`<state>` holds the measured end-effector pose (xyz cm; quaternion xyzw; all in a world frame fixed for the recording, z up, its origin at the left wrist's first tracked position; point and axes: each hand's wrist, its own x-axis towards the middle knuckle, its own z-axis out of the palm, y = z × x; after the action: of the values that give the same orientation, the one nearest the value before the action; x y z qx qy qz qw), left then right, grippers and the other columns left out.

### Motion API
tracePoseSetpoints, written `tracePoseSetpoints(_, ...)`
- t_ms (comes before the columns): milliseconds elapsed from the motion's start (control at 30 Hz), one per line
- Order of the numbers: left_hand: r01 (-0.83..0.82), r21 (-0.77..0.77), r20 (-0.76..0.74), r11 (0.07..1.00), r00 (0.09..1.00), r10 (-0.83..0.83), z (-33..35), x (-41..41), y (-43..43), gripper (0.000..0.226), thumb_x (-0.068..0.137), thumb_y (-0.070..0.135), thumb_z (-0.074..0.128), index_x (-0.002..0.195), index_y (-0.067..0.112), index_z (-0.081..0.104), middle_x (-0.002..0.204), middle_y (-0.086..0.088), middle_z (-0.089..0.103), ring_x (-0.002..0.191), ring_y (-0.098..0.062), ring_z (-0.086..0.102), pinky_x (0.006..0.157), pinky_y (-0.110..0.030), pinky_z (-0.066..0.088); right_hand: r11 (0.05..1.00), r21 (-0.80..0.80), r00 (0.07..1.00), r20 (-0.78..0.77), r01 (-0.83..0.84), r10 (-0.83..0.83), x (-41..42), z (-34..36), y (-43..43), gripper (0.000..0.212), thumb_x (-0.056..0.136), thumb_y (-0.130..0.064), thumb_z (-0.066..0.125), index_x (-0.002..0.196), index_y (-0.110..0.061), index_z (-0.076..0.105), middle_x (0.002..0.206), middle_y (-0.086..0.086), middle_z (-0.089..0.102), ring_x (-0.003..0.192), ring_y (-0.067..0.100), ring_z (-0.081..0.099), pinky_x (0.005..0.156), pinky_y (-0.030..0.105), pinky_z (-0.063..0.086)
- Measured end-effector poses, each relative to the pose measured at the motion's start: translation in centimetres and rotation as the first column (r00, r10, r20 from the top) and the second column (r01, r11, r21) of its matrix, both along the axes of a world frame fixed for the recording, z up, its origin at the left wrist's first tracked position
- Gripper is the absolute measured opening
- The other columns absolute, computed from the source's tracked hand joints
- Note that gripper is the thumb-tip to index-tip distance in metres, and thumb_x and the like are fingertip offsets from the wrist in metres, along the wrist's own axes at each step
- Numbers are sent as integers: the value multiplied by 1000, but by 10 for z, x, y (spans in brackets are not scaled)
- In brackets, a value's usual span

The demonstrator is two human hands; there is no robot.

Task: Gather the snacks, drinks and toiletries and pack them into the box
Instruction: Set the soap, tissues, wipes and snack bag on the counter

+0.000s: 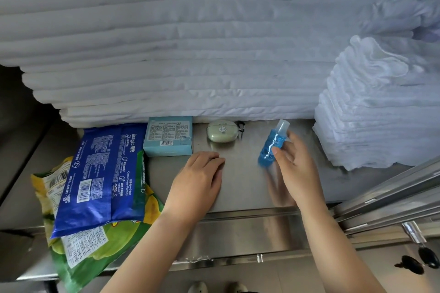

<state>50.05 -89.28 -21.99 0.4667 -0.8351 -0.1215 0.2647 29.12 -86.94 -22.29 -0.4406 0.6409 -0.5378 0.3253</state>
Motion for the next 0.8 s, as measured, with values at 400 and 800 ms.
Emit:
tracePoseSetpoints(400, -8, 2, -6, 1000, 1000, 8, -2, 0, 0, 22, 87, 11, 61, 108, 10, 69, 109, -3, 64, 106, -20, 57, 83, -29, 50, 998, 5, 998, 30, -55, 55, -4, -1, -7, 28, 93, -13, 56, 111, -33, 59, 106, -15, 69, 103, 2, 63, 92, 27, 49)
tracePoseSetpoints(800, -6, -14, -6, 1000, 1000, 6, -4, -1, -1, 22, 86, 9, 63, 107, 9, 69, 108, -4, 64, 104, -21, 58, 84, -30, 49, 989, 15, 988, 61, -146, 145, -8, 0, -11, 31, 95, -12, 54, 121, -29, 58, 113, -6, 69, 106, 8, 64, 96, 33, 48)
